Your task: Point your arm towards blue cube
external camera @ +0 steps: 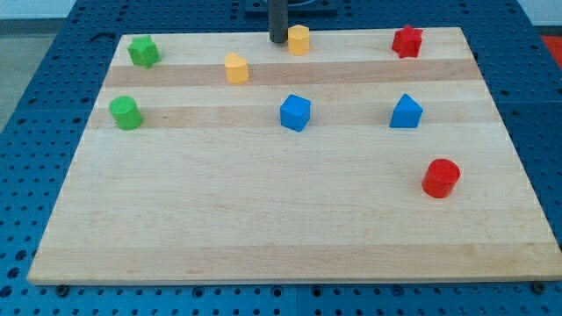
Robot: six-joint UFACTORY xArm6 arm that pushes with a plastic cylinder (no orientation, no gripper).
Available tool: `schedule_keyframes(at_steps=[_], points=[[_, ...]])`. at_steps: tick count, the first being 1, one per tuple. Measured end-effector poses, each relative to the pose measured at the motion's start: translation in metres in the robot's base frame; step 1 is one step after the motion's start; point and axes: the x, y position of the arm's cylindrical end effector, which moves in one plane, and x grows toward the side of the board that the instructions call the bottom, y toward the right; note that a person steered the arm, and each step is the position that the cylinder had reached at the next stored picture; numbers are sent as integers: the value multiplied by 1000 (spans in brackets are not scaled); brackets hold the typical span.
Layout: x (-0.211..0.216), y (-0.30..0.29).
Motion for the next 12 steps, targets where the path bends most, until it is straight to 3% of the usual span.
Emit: schedule_keyframes(at_steps=[3,12], points=[[0,-10],[55,-3]])
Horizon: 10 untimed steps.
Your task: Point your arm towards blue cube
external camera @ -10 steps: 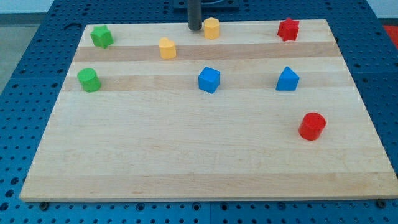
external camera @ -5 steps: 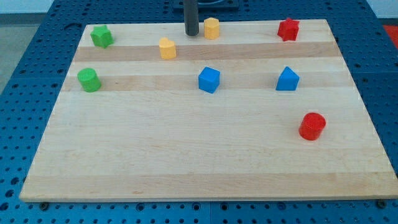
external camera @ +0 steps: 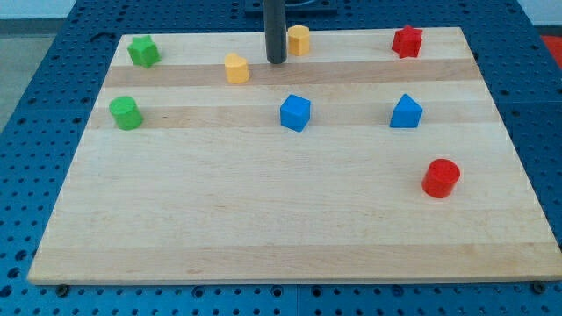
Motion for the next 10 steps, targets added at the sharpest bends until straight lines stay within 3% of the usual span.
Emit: schedule_keyframes(at_steps=[10], points=[[48,0]])
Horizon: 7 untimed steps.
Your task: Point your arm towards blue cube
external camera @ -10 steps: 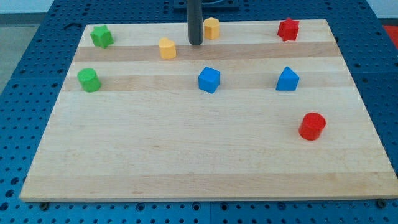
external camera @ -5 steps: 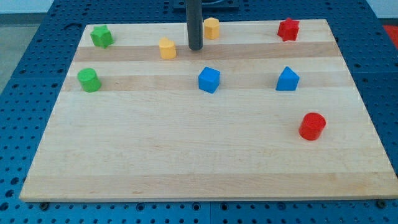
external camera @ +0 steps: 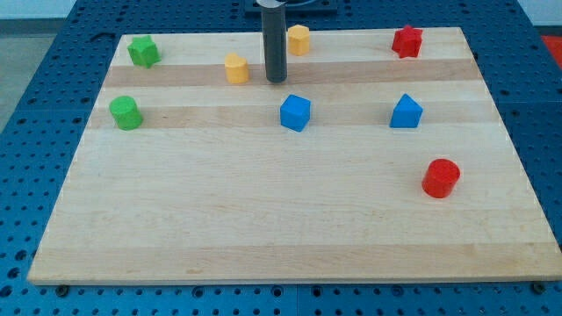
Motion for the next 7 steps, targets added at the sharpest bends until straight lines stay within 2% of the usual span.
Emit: schedule_keyframes(at_steps=[3,5,7], points=[[9,0],[42,-3],[51,-20]])
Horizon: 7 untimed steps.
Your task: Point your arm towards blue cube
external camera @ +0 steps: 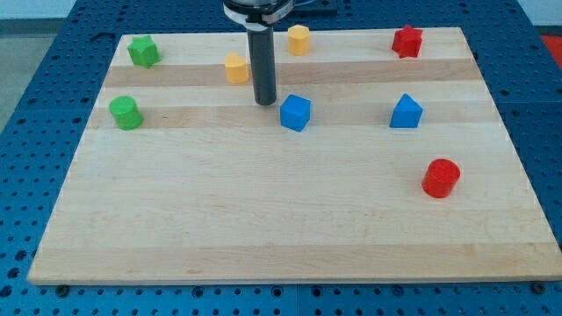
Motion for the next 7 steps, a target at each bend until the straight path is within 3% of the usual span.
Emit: schedule_keyframes(at_steps=[7], points=[[56,-9]])
